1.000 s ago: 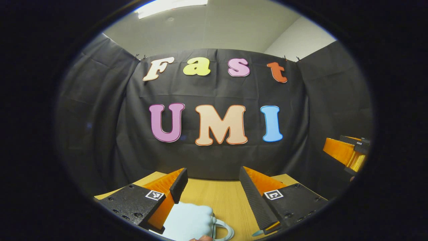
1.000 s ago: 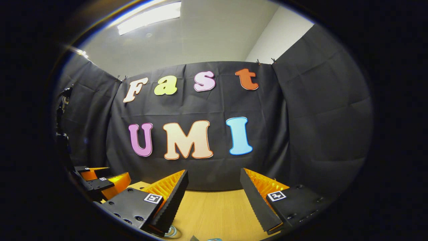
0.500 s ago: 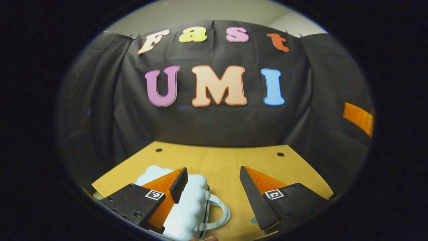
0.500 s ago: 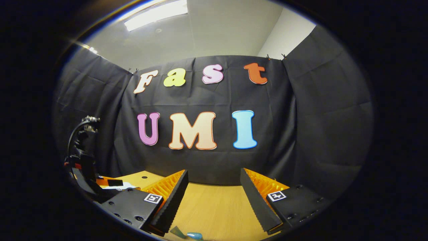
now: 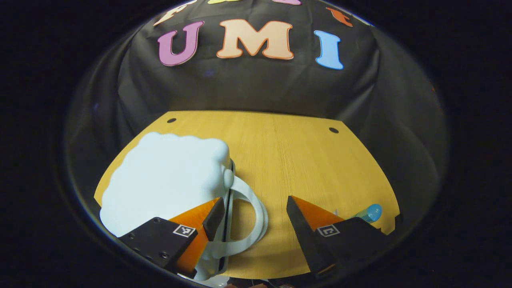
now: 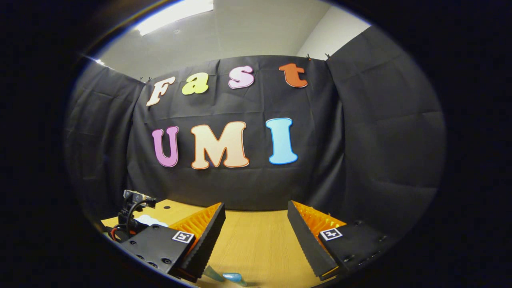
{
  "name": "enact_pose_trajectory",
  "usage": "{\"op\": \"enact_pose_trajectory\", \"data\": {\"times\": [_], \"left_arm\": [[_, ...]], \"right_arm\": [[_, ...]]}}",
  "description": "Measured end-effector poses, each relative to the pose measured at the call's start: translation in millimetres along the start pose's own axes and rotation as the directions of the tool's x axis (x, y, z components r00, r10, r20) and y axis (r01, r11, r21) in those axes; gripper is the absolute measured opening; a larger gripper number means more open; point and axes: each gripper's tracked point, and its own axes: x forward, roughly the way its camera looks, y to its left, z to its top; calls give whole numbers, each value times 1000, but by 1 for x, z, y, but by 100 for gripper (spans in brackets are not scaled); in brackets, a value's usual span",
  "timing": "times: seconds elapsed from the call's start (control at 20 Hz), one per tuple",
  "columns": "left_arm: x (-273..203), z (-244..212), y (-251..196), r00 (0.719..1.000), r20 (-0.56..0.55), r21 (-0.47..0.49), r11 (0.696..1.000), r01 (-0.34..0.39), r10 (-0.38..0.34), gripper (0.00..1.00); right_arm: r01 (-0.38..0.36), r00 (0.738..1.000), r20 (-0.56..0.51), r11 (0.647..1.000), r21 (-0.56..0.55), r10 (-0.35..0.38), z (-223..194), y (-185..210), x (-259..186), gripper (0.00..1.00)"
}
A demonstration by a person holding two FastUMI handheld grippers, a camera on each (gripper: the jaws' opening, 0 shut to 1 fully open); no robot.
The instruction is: First open the suitcase, pack the skin care products into it, and then close the suitcase.
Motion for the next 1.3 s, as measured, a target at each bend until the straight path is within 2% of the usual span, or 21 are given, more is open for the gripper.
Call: {"op": "enact_pose_trajectory", "data": {"times": [0.2, 0.35, 0.8, 0.9, 0.95, 1.0, 1.05, 1.1, 1.15, 1.2, 1.3], "left_arm": [[14, -9, -7, 997, -69, 7, 1000, 20, -20, 94], [24, -13, -13, 994, -106, 32, 999, 43, -39, 88], [45, -39, -23, 959, -270, -72, 995, 64, -81, 88], [46, -44, -25, 947, -303, -89, 993, 80, -104, 83], [46, -46, -23, 944, -313, -90, 993, 80, -104, 79], [47, -46, -16, 944, -318, -76, 995, 65, -86, 67], [47, -46, -10, 946, -318, -66, 997, 48, -67, 47], [47, -45, -4, 947, -317, -61, 997, 37, -54, 42], [43, -46, -3, 944, -325, -71, 997, 40, -61, 22], [44, -46, -6, 943, -327, -72, 996, 45, -66, 11], [39, -39, -6, 947, -316, -36, 998, 53, -62, 8]], "right_arm": [[22, 1000, -2, 1000, -17, -22, -2, -4, 2, 98], [33, 999, -5, 999, -28, -33, -3, -5, 5, 98], [31, 1000, -1, 997, -65, -31, -8, -2, 8, 98], [34, 999, -3, 997, -68, -34, -10, -3, 9, 98], [35, 999, -3, 997, -68, -35, -10, -4, 9, 98], [36, 999, -3, 997, -69, -36, -11, -3, 9, 98], [36, 999, -2, 997, -69, -36, -11, -3, 10, 98], [34, 999, -1, 997, -69, -34, -11, -2, 10, 98], [32, 999, 2, 997, -70, -32, -10, -1, 11, 98], [30, 1000, 5, 997, -72, -30, -11, 1, 11, 98], [18, 1000, 12, 997, -77, -18, -9, 8, 13, 98]]}}
